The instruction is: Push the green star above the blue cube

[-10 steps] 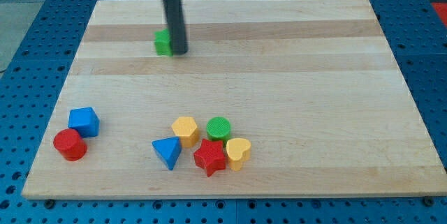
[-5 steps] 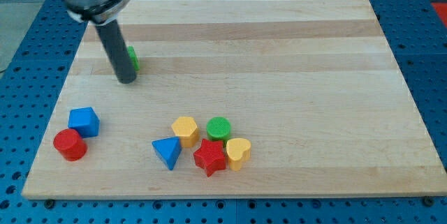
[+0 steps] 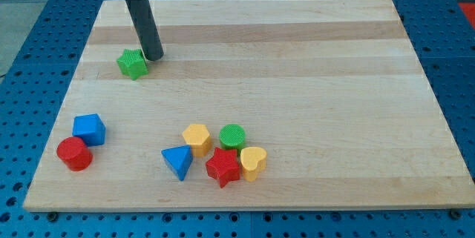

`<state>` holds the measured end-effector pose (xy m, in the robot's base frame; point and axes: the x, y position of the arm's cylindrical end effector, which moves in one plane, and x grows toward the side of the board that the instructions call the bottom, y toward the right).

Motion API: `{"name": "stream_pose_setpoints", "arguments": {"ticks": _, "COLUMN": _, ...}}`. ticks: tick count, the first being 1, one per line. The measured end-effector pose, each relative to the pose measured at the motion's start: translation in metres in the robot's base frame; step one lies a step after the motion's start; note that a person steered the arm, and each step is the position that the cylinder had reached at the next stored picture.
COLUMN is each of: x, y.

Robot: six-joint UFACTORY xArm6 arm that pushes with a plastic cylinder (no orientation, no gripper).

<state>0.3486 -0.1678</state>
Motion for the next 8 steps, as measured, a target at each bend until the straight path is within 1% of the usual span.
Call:
{"name": "stream_pose_setpoints", "arguments": {"ticks": 1, "x": -0.032, "y": 0.015}}
{"name": "stream_pose_setpoints", "arguments": {"ticks": 2, "x": -0.063, "y": -0.018}}
{"name": "stream_pose_setpoints", "arguments": {"ticks": 3, "x": -0.041, "y": -0.073}}
{"name": "stream_pose_setpoints", "arguments": {"ticks": 4, "x": 0.006, "y": -0.083}}
{"name": "stream_pose_setpoints", "arguments": {"ticks": 5, "x": -0.019, "y": -0.055}}
{"name": "stream_pose_setpoints", "arguments": {"ticks": 6, "x": 0.017, "y": -0.004}}
{"name": "stream_pose_setpoints", "arguments": {"ticks": 7, "x": 0.064, "y": -0.037}}
{"name": "stream_pose_setpoints", "arguments": {"ticks": 8, "x": 0.106, "y": -0.044}}
